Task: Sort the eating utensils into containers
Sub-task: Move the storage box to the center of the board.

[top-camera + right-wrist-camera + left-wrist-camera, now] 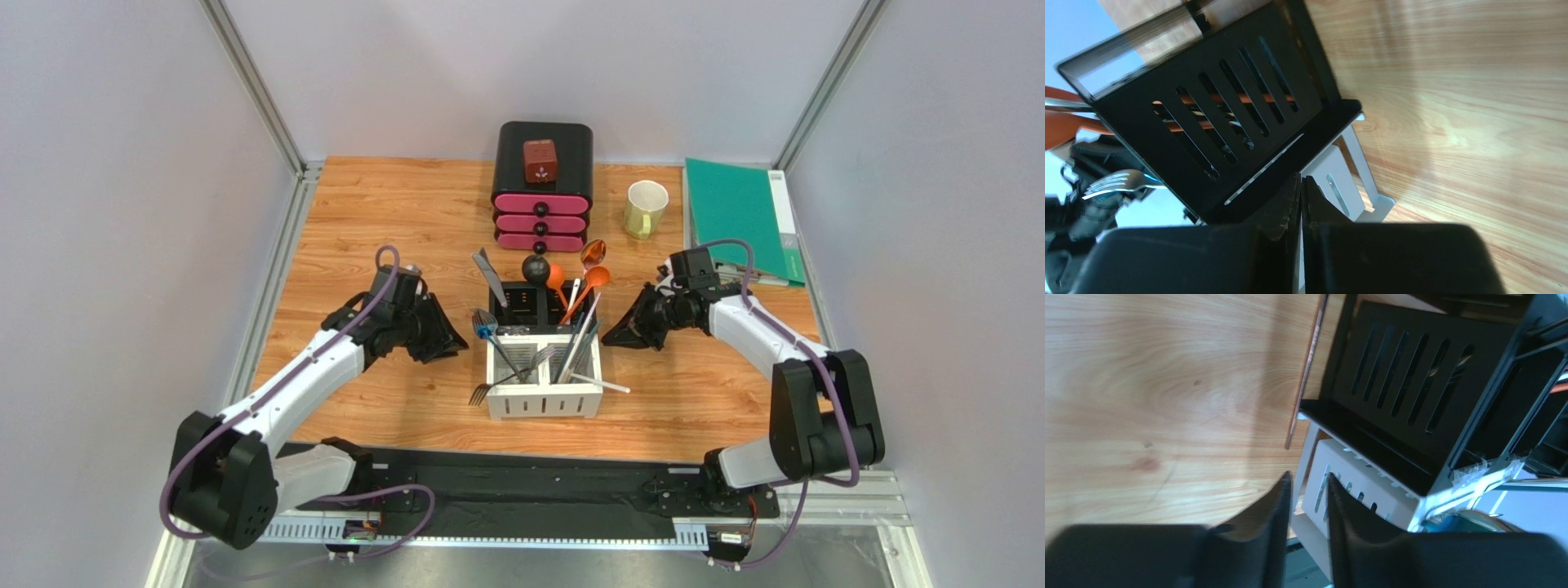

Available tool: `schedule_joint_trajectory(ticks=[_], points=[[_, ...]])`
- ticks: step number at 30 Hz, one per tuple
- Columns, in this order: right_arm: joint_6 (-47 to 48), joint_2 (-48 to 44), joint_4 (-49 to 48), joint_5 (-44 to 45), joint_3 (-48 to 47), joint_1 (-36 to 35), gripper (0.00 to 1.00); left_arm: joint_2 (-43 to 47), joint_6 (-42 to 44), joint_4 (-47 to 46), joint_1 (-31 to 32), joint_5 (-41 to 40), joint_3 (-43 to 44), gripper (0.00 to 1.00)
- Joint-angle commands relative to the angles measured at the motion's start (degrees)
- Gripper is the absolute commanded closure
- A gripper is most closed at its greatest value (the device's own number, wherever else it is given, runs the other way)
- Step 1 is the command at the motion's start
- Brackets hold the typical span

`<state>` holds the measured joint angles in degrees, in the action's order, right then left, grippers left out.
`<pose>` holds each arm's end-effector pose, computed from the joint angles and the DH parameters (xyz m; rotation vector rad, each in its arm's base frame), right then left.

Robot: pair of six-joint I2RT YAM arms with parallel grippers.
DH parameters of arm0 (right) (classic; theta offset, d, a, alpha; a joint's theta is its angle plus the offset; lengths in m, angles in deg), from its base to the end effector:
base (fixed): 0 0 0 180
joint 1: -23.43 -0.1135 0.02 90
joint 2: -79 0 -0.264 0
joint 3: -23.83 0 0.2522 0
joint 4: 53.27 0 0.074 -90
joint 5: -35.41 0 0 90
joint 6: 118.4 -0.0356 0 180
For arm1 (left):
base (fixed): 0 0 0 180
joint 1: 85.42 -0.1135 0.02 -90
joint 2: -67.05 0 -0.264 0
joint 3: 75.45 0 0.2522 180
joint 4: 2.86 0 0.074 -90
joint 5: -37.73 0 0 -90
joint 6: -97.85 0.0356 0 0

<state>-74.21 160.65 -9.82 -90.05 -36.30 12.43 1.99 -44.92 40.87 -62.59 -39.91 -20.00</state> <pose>0.2511 0.0699 0.1889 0.6593 2.7790 1.1020 0.2019 -0.0933 0.2235 -0.5950 2.5948 -0.7678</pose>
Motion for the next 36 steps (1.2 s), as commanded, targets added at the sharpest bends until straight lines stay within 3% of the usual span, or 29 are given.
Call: schedule_joint_trajectory(ticks=[1, 8, 12, 36], points=[[-0.69, 2.55, -3.85, -3.21, -3.02, -4.02, 1.00, -4.28, -2.68, -13.10, -0.15, 10.48, -2.93, 0.72], [-2.72, 4.48, -8.07, -4.35, -2.85, -7.80, 1.00, -7.53, -1.54, -14.07, -0.15, 9.97, -1.88, 0.83], [-2.71, 6.42, -8.16, -4.18, -4.60, -8.59, 1.00, -10.00, -1.45, -15.30, -0.07, 10.84, -0.56, 1.00], [-6.67, 13.45, -9.57, -1.54, -14.54, -11.32, 1.00, -21.07, 2.15, -15.65, -0.07, 12.69, 12.27, 1.00]])
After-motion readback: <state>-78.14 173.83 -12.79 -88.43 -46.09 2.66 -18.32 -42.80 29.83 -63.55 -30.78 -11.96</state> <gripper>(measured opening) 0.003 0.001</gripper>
